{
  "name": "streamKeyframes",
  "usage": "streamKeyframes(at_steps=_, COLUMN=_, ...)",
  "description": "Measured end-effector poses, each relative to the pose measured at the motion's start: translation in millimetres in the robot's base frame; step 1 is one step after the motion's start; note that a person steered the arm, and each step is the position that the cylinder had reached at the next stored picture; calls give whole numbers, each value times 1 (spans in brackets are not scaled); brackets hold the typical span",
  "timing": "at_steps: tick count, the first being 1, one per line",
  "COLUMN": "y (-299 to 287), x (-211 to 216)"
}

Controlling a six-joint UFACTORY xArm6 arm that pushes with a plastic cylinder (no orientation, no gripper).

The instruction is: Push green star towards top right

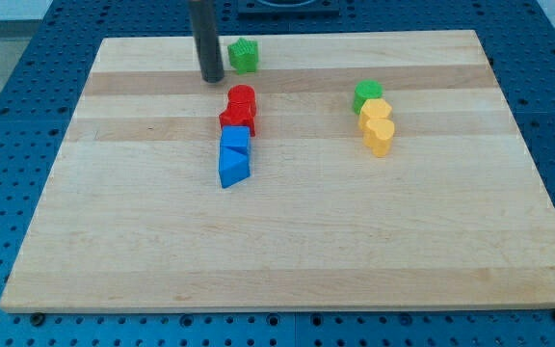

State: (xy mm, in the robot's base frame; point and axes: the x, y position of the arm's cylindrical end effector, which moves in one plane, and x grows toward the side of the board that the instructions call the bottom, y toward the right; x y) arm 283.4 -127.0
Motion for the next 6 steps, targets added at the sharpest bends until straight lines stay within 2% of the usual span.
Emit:
streamKeyframes(at_steps=3, y=-16, x=-45)
streamKeyframes(at_steps=6, y=54, x=-36)
